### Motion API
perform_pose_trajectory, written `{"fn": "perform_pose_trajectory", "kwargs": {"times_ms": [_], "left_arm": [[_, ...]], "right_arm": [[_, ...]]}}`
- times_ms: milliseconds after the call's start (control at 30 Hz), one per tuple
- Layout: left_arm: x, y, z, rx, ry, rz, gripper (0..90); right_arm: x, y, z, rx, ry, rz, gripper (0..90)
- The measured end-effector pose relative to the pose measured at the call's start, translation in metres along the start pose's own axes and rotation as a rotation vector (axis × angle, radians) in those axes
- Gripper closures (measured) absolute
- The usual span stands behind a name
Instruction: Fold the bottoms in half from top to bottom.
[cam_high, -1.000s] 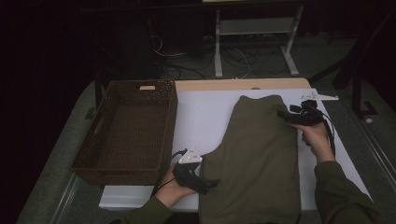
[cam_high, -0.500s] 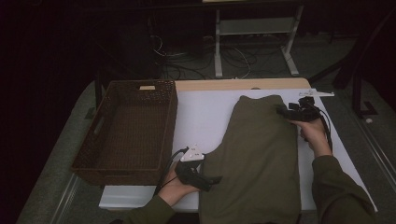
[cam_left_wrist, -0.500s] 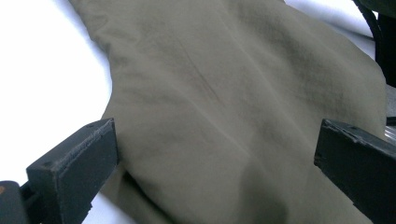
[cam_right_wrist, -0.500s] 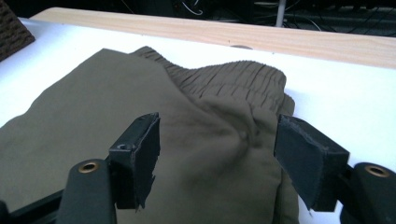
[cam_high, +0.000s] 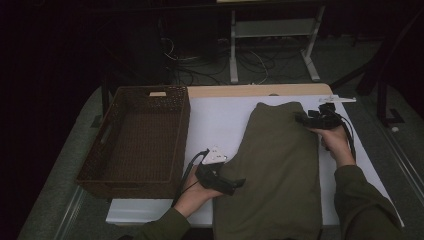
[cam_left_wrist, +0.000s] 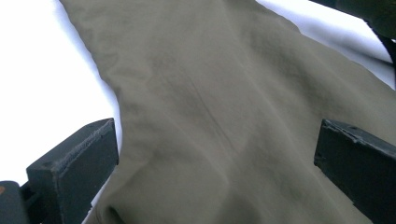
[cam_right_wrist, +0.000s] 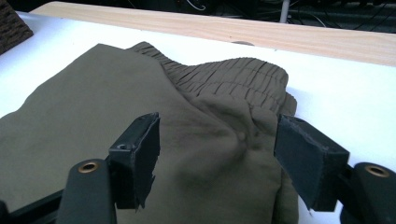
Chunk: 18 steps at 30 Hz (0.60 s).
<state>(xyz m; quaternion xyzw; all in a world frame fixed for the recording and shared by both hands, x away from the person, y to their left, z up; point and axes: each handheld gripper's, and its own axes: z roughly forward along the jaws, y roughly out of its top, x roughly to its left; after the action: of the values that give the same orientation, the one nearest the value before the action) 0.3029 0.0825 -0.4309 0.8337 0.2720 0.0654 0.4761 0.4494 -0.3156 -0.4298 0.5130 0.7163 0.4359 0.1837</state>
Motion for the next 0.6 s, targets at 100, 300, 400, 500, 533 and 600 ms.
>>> {"fn": "perform_pose_trajectory", "kwargs": {"times_ms": [100, 300, 400, 500, 533, 600], "left_arm": [[0.002, 0.003, 0.005, 0.002, 0.004, -0.008, 0.0], [0.007, 0.010, 0.016, 0.018, 0.002, -0.005, 0.0], [0.010, 0.014, 0.019, 0.016, 0.005, -0.002, 0.0], [0.012, 0.018, 0.022, 0.014, 0.004, -0.011, 0.0], [0.013, 0.019, 0.023, 0.010, 0.005, -0.010, 0.0], [0.015, 0.023, 0.025, 0.011, 0.009, -0.008, 0.0]], "right_arm": [[0.000, 0.000, -0.003, -0.004, 0.001, 0.004, 31.3], [0.000, 0.000, -0.007, -0.005, -0.001, 0.005, 31.3], [0.000, -0.001, -0.007, -0.005, 0.001, 0.010, 31.3], [0.001, -0.001, -0.008, -0.002, 0.001, 0.008, 31.3], [0.001, -0.001, -0.008, -0.003, 0.000, 0.011, 31.3], [0.001, -0.001, -0.008, -0.004, -0.001, 0.011, 31.3]]}}
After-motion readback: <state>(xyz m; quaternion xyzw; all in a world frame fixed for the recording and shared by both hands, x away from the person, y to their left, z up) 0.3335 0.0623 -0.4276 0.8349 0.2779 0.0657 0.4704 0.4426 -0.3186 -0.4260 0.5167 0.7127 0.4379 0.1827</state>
